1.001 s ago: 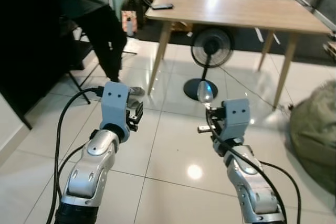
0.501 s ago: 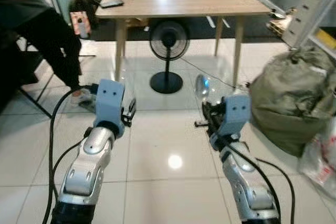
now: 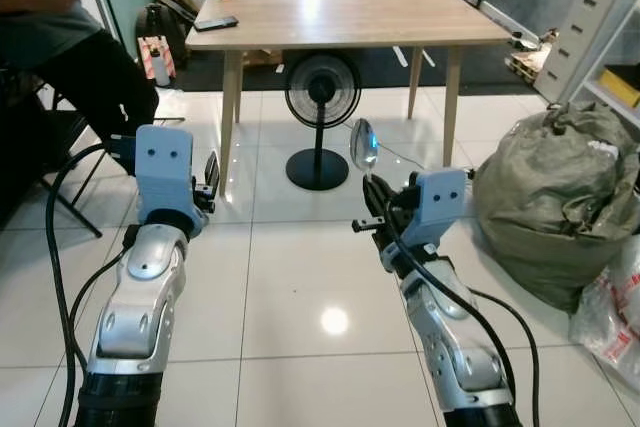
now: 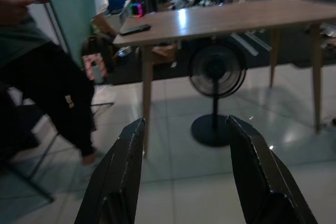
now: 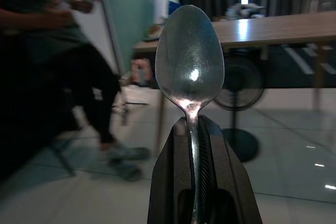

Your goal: Setting the table

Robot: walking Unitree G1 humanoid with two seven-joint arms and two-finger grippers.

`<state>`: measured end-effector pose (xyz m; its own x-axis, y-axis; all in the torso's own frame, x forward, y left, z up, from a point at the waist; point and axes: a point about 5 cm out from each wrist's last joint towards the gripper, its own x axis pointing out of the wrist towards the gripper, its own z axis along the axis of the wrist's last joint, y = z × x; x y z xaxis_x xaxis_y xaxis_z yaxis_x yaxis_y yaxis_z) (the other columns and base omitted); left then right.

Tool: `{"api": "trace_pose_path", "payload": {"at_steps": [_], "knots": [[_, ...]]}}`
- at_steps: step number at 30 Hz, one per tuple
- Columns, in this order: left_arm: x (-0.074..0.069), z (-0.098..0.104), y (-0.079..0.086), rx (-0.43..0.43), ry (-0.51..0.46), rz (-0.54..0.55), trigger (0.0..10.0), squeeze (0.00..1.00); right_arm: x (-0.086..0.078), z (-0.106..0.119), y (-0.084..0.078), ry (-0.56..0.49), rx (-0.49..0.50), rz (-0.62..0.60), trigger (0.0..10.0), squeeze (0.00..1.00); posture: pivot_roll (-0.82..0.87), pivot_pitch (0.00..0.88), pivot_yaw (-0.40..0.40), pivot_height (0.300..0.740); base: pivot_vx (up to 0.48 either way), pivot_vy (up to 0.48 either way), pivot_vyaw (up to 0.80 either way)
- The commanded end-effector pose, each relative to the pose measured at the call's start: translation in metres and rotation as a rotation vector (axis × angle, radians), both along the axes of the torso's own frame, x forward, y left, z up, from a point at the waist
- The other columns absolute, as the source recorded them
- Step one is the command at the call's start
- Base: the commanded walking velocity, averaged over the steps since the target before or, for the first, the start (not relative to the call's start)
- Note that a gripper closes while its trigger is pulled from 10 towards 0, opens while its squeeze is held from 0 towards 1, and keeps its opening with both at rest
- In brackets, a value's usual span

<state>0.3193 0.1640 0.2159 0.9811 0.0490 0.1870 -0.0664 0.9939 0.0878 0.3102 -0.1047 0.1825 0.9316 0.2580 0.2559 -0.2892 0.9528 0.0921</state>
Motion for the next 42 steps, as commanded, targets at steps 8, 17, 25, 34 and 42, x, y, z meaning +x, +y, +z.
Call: {"api": "trace_pose_path", "payload": {"at_steps": [8,17,25,34,42], "knots": [[0.0012,-0.0094,0.0028,-0.009,0.030,0.014,10.0,0.00,0.0028,-0.0023,0.0005,0.014,0.008,-0.001,10.0,0.00,0.03,0.000,0.075,0.740,0.480,0.000,0.00],[0.0018,-0.0109,0.0007,-0.010,0.035,0.002,10.0,0.00,0.0039,-0.0051,-0.0028,0.026,-0.017,-0.022,10.0,0.00,0.02,0.000,0.074,0.740,0.480,0.000,-0.15],[0.0017,-0.0117,0.0003,-0.009,0.037,-0.001,10.0,0.00,0.0052,-0.0064,-0.0039,0.036,-0.017,-0.029,10.0,0.00,0.02,0.000,0.073,0.740,0.480,0.000,-0.26],[0.0018,-0.0115,-0.0008,-0.009,0.037,-0.003,10.0,0.00,0.0055,-0.0048,-0.0050,0.030,-0.017,-0.034,10.0,0.00,0.02,0.000,0.073,0.740,0.480,0.000,-0.49],[0.0013,-0.0113,-0.0002,-0.009,0.035,0.001,10.0,0.00,0.0052,-0.0034,-0.0036,0.023,-0.022,-0.029,10.0,0.00,0.03,0.000,0.069,0.740,0.480,0.000,0.00]]}}
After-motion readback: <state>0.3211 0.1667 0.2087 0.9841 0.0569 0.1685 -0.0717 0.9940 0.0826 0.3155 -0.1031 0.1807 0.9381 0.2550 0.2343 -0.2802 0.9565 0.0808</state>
